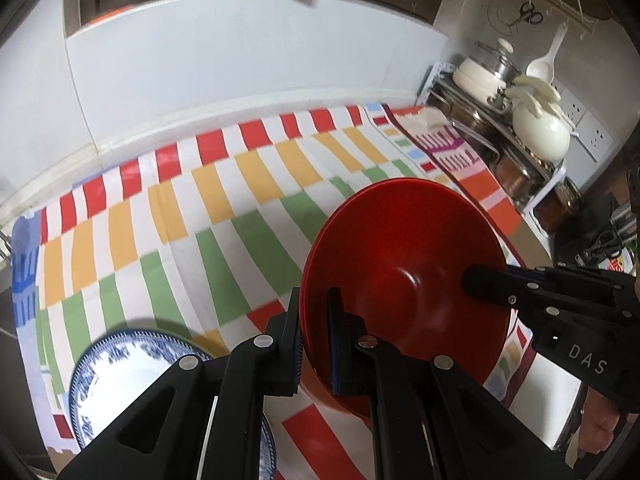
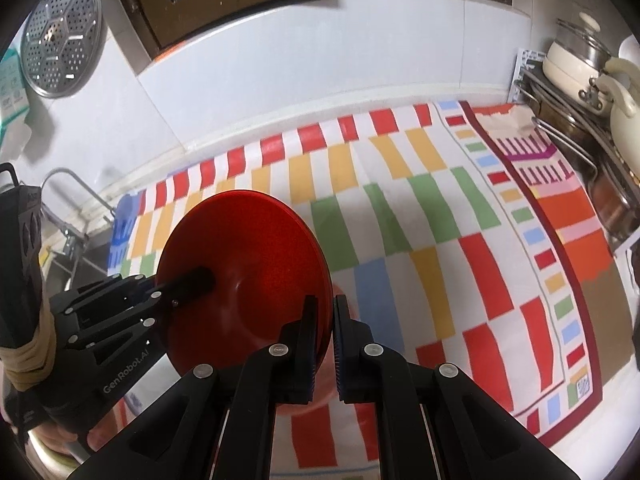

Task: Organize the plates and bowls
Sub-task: 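Lift the red-and-black bowl with both grippers and carry it over the pink bowl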

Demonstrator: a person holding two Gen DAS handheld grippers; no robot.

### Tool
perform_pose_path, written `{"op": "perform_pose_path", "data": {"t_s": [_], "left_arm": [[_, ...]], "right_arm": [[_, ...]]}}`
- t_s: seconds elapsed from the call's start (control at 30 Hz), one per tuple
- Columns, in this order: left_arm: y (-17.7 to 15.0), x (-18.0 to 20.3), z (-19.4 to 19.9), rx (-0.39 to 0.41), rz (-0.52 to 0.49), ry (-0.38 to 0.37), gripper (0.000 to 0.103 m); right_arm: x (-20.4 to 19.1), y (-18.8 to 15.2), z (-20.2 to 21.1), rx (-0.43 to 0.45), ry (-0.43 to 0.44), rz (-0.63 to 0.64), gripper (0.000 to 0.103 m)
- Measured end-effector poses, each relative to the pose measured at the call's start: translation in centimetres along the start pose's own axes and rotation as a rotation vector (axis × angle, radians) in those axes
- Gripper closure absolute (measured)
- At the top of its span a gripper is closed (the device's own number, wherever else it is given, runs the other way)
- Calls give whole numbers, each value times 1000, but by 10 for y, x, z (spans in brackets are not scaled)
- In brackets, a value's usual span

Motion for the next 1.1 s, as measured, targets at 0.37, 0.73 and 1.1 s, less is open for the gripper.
{"op": "perform_pose_path", "data": {"t_s": [0.37, 0.73, 1.1], "left_arm": [[-22, -2, -20, -63, 52, -13, 92], [-31, -10, -37, -99, 71, 20, 92], [-30, -11, -40, -74, 48, 58, 79]], "right_arm": [[5, -24, -18, -72, -10, 10, 94], [3, -35, -39, -106, -2, 39, 94], [-1, -41, -53, -109, 7, 92, 91]]}}
Point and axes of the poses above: each gripper's, at about its wrist camera, not at the fingertips, and z roughly against the way its jaws point, x to its right, y to its top, the point moved 8 cm from there along -z, roughly the way its jaws point, and after that the axes turned 11 degrees about -y, right-handed, at the moved point
